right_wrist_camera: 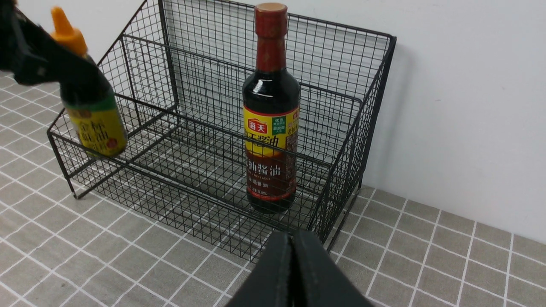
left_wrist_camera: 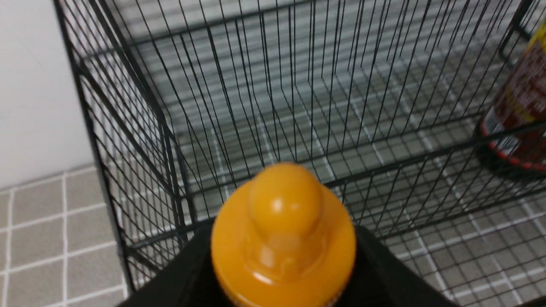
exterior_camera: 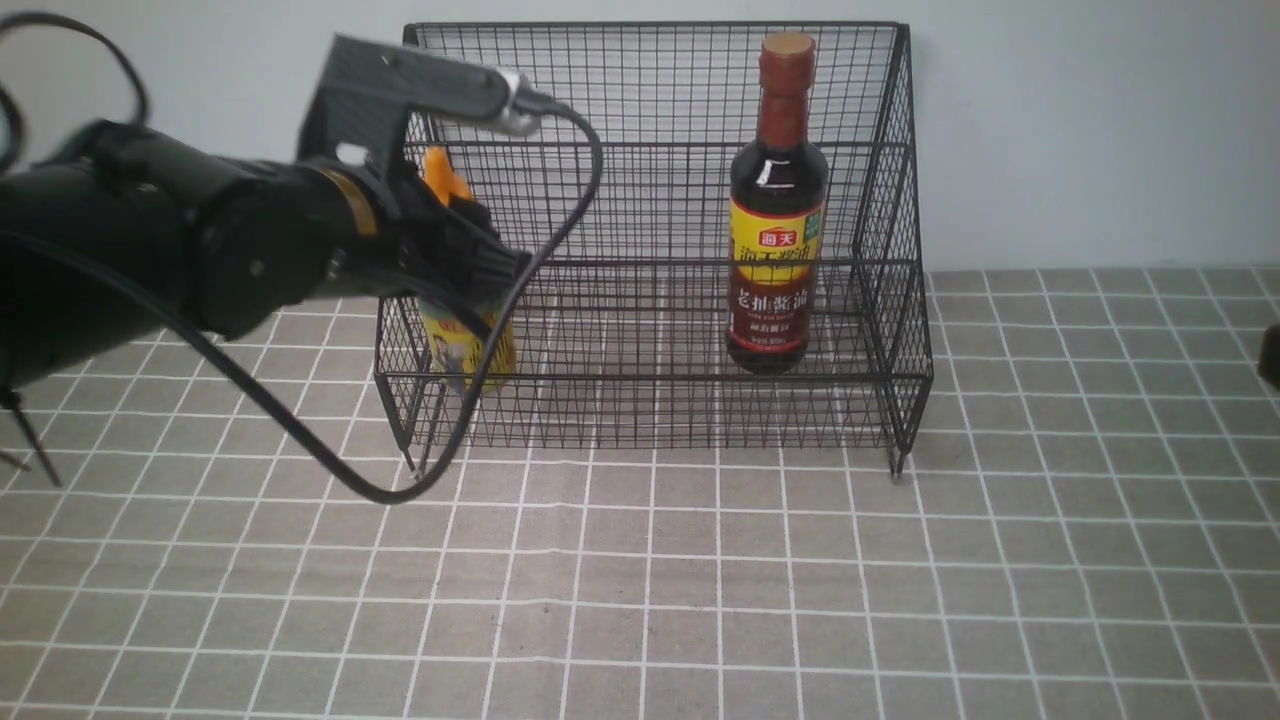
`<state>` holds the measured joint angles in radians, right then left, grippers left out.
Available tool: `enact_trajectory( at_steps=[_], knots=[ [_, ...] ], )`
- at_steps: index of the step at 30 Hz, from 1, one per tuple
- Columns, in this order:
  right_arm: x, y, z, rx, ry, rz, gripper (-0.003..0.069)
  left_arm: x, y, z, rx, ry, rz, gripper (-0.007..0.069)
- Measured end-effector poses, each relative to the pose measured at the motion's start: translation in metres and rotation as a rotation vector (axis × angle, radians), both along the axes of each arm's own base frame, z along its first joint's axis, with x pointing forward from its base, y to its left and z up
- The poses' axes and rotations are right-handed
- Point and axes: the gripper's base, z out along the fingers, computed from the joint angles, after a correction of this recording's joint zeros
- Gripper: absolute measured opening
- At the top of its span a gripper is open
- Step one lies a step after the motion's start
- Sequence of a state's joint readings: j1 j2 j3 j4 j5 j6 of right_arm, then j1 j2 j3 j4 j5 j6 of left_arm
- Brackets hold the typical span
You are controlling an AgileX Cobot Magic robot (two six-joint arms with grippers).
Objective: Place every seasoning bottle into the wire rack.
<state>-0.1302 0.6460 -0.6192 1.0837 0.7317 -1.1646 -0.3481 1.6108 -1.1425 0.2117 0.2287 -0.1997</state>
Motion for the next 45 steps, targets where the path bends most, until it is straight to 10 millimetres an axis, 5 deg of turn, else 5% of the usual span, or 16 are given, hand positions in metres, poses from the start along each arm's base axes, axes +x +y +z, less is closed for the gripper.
enact_trajectory(
  at_steps=[9,14,19,25,29,32,36,41,45],
  knots=[
    [0.000,0.000,0.000,-0.001,0.001,0.005,-0.0012,0.009,-0.004,-0.023,0.020,0.055,-0.002,0.0327],
    [-0.001,0.002,-0.001,-0.001,0.012,0.025,-0.0012,0.010,-0.004,-0.024,0.020,0.055,-0.003,0.0406],
    [-0.002,0.003,-0.001,-0.001,0.017,0.034,-0.0012,-0.002,0.002,0.000,0.044,0.031,0.000,0.0477],
    [-0.002,0.002,-0.003,0.024,0.046,0.019,-0.0012,-0.031,0.016,0.040,0.063,0.007,0.026,0.0440],
    [-0.002,-0.001,-0.007,0.109,0.141,-0.046,-0.0012,-0.069,0.034,0.076,0.079,0.006,0.066,0.0281],
    [-0.002,-0.009,-0.017,0.110,0.254,-0.161,-0.0012,-0.109,0.052,0.102,0.084,-0.026,0.096,0.0071],
    [-0.009,-0.026,-0.024,0.087,0.337,-0.369,-0.0012,-0.168,0.073,0.115,0.011,-0.138,0.116,0.0000],
    [-0.032,-0.036,-0.015,0.068,0.233,-0.506,-0.0012,-0.226,0.093,0.097,-0.101,-0.235,0.141,-0.0007],
    [-0.068,-0.032,-0.001,0.151,-0.080,-0.510,-0.0012,-0.273,0.110,0.054,-0.185,-0.308,0.154,-0.0007]
  ],
)
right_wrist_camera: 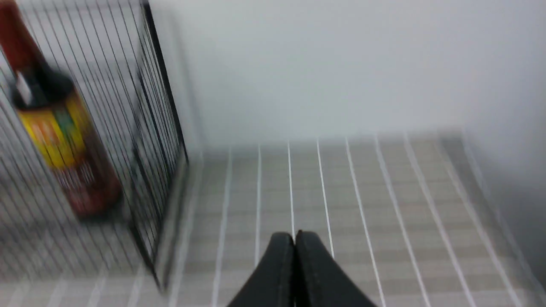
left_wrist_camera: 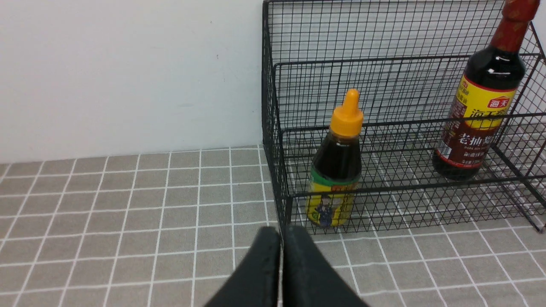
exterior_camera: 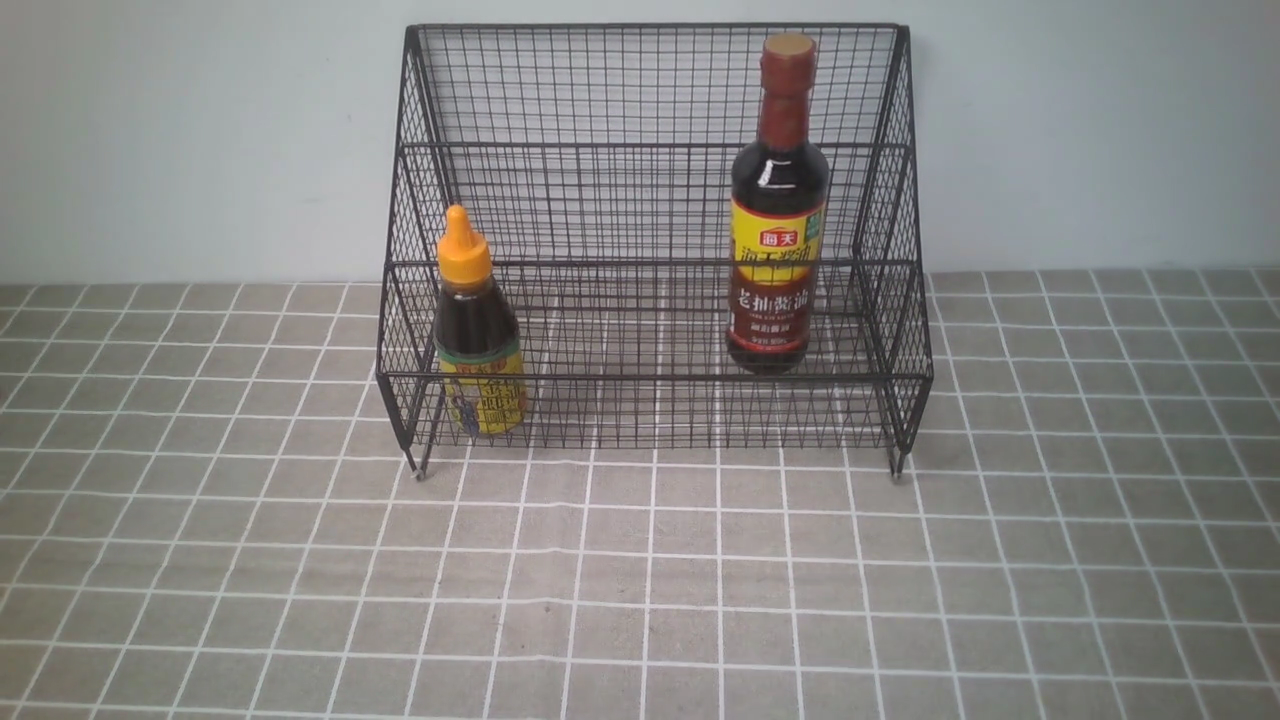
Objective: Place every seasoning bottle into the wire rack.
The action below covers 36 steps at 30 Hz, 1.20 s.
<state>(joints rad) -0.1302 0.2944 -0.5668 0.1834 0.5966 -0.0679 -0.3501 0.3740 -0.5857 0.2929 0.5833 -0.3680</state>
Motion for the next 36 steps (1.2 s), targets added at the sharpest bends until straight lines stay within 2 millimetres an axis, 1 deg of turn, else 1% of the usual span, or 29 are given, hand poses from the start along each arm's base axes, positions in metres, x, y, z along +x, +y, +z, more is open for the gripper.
enact_trajectory(
  at_steps=[1,2,3,4,6,9,11,16,27,36],
  knots=[
    [-0.003,0.000,0.000,0.002,-0.028,-0.001,-0.0012,-0.001,0.001,-0.002,-0.001,-0.004,0.000,-0.0007],
    [-0.008,0.001,0.000,0.002,-0.070,-0.002,-0.0012,-0.006,0.002,-0.009,-0.010,-0.017,-0.001,-0.0007],
    [-0.023,0.002,-0.002,-0.013,-0.192,-0.008,-0.0010,-0.016,0.005,-0.026,-0.022,-0.052,-0.005,-0.0007],
    [-0.029,0.003,-0.005,-0.023,-0.243,-0.012,-0.0010,-0.019,0.006,-0.032,-0.024,-0.063,-0.008,-0.0007],
    [-0.034,0.003,-0.008,-0.033,-0.289,-0.017,-0.0010,-0.020,0.007,-0.039,-0.024,-0.072,-0.010,-0.0007],
    [-0.046,0.003,-0.012,-0.051,-0.402,-0.029,-0.0010,-0.026,0.008,-0.056,-0.030,-0.106,-0.020,-0.0007],
    [-0.046,0.003,-0.012,-0.051,-0.412,-0.030,-0.0010,-0.026,0.007,-0.059,-0.029,-0.106,-0.022,-0.0007],
    [-0.046,0.003,-0.013,-0.051,-0.424,-0.034,-0.0010,-0.025,0.007,-0.060,-0.033,-0.123,-0.029,-0.0007],
    [-0.043,0.004,-0.020,-0.050,-0.355,-0.022,-0.0010,-0.025,0.007,-0.060,-0.030,-0.124,-0.029,-0.0007],
    [-0.043,0.004,-0.021,-0.049,-0.347,-0.021,-0.0010,-0.025,0.008,-0.060,-0.003,-0.133,-0.023,-0.0007]
  ],
)
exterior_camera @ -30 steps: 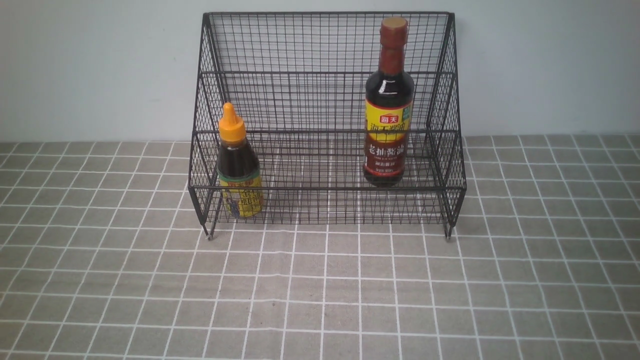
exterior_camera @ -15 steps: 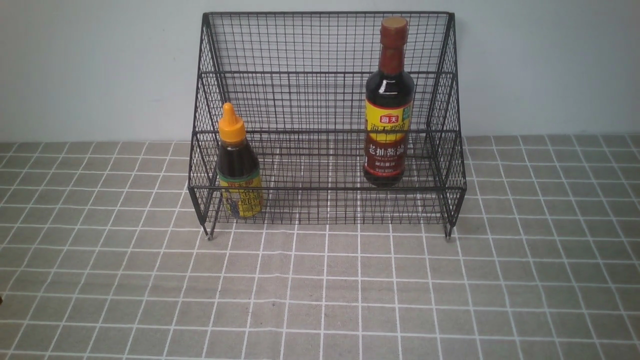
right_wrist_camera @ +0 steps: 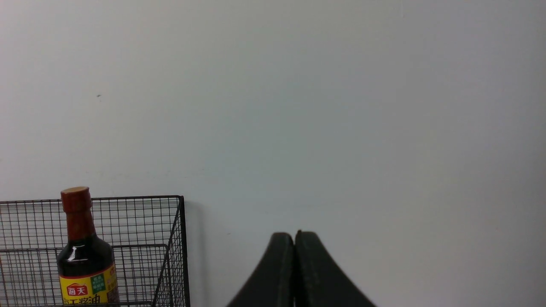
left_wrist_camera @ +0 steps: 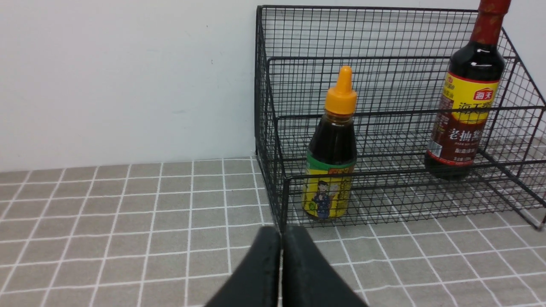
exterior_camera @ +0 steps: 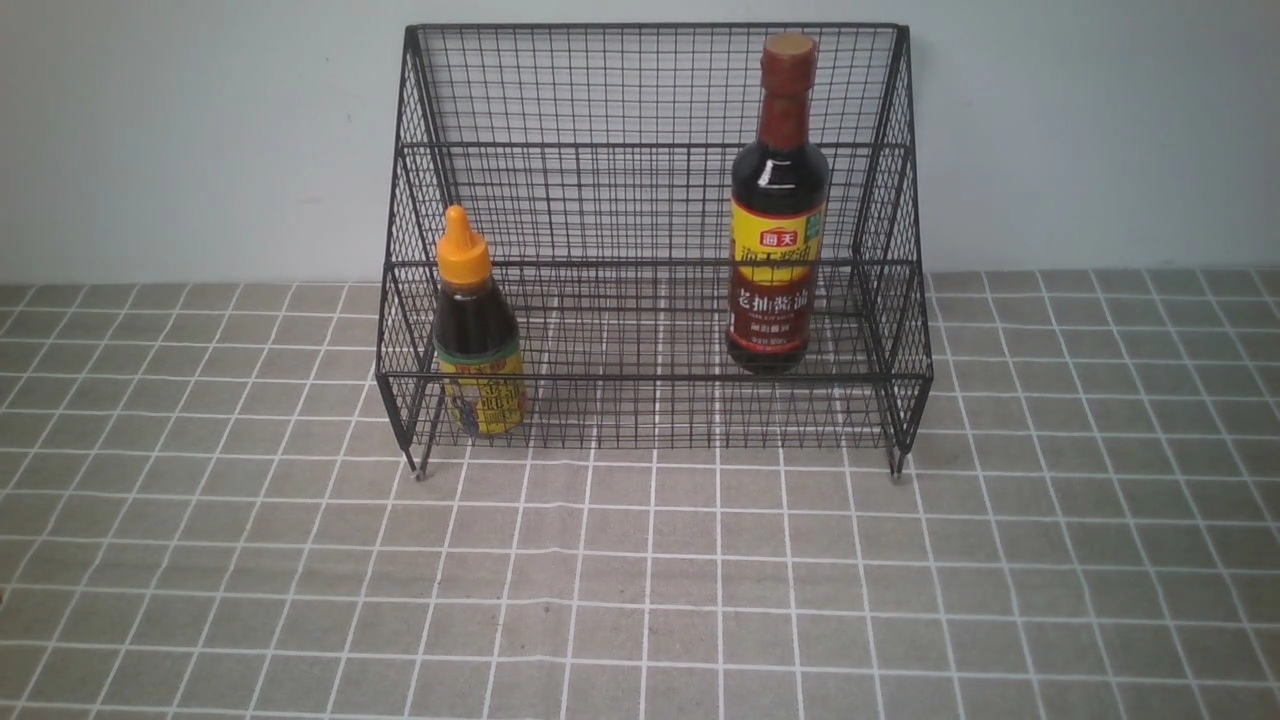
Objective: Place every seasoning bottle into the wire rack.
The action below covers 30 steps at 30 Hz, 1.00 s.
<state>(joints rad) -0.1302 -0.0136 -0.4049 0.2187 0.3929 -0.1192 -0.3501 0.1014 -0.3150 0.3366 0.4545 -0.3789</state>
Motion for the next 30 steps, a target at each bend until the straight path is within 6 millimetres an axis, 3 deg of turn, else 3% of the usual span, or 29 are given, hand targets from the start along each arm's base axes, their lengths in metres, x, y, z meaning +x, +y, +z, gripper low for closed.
enact_trajectory(
  at_steps=[9,21,30],
  knots=[
    [0.000,0.000,0.000,0.000,0.000,0.000,-0.0010,-0.007,0.004,-0.006,0.046,-0.039,0.071,-0.0007],
    [0.000,0.000,0.000,0.000,0.001,0.000,-0.0010,0.005,0.002,-0.100,0.225,0.145,0.124,-0.0007],
    [0.000,0.000,0.000,0.000,0.001,0.000,-0.0010,0.005,0.002,-0.102,0.221,0.153,0.121,-0.0007]
  ],
)
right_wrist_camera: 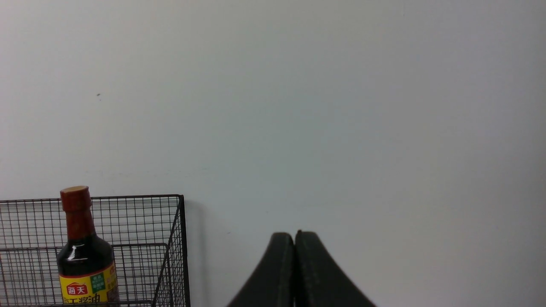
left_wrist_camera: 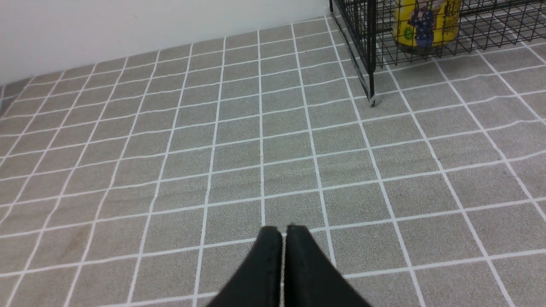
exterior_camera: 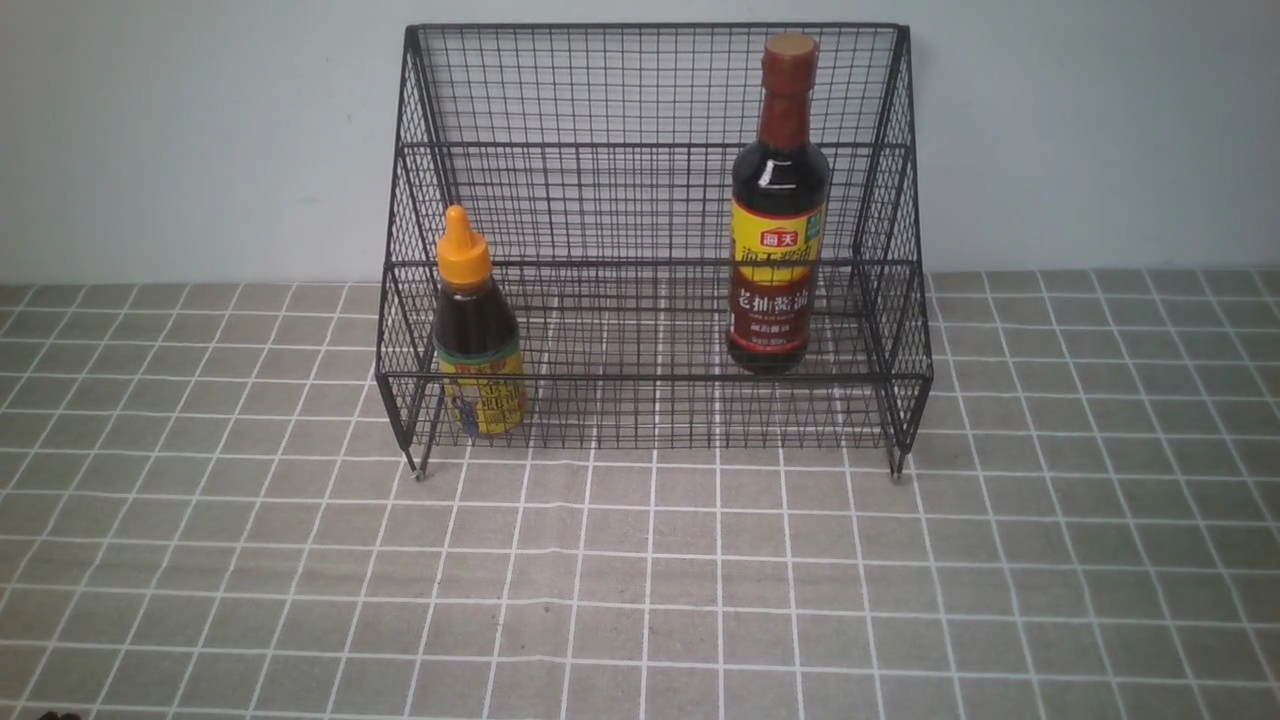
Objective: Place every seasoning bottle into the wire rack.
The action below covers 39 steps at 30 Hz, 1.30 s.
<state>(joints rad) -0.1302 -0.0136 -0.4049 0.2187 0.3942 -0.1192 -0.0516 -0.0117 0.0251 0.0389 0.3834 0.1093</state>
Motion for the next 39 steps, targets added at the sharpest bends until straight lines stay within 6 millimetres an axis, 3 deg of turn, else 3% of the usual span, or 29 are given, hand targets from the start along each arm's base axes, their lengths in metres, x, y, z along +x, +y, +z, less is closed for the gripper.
enact_trajectory(
  at_steps=[28,35,39],
  knots=[
    [0.000,0.000,0.000,-0.010,0.001,-0.004,-0.0010,0.000,0.000,0.000,0.000,0.000,0.000,-0.0007],
    [0.017,-0.006,-0.038,-0.116,0.135,-0.046,-0.0010,0.000,0.000,0.000,0.000,0.000,0.000,-0.0007],
    [0.029,-0.005,-0.077,-0.125,0.256,0.014,-0.0010,0.000,0.000,0.000,0.000,0.000,0.000,-0.0007]
  ],
)
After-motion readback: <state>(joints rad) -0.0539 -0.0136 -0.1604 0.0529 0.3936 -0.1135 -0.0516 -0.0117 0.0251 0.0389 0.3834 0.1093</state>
